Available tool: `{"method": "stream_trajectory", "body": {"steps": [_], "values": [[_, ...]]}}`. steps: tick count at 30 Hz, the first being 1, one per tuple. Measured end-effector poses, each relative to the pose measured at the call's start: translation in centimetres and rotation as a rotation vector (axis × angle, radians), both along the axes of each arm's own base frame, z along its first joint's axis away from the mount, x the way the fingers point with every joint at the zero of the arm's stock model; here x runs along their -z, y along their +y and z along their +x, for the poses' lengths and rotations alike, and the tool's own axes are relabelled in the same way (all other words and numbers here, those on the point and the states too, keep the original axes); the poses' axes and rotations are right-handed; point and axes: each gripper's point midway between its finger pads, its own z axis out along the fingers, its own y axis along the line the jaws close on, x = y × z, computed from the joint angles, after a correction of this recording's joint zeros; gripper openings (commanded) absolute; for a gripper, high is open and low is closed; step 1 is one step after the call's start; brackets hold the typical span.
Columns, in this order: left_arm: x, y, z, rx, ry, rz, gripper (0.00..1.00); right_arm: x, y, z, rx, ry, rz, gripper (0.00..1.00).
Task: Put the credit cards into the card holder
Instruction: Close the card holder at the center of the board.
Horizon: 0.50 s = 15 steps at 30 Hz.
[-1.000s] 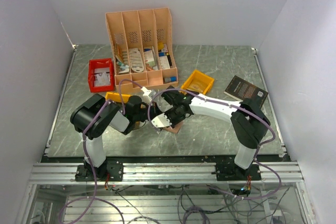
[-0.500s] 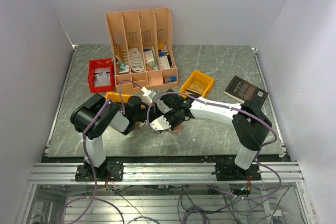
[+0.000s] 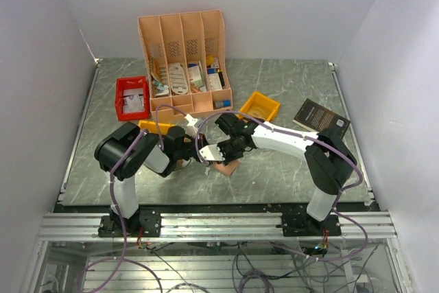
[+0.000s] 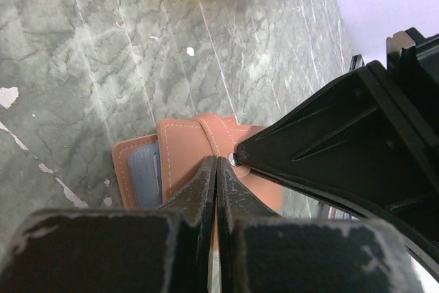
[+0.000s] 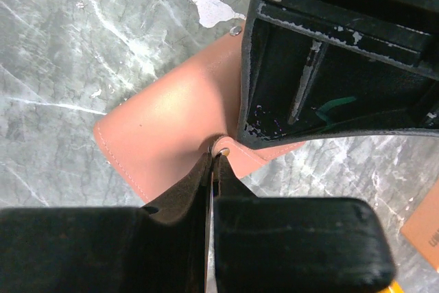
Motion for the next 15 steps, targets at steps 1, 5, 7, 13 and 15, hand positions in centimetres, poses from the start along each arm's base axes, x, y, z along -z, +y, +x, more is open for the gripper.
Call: {"method": "stream_trajectory", "body": {"steps": [1,5,7,13,15], "values": [[0.01,-0.02,0.02,0.0,-0.002,-0.001,0.07,-0.01,-0.04,-0.04,0.005,0.009,0.002,0.0],[0.03,-0.07,0.07,0.0,-0.004,-0.006,0.07,-0.08,-0.22,-0.16,0.018,0.036,0.011,0.0],[0.05,-0.08,0.05,0.001,-0.004,-0.006,0.07,-0.08,-0.23,-0.24,0.018,0.044,0.013,0.0],[0.05,-0.11,0.05,0.002,-0.005,-0.008,0.07,-0.05,-0.29,-0.35,0.011,0.046,0.011,0.0],[0.06,-0.12,0.06,0.002,-0.003,-0.01,0.07,-0.04,-0.26,-0.4,0.007,0.045,0.01,0.0]]}}
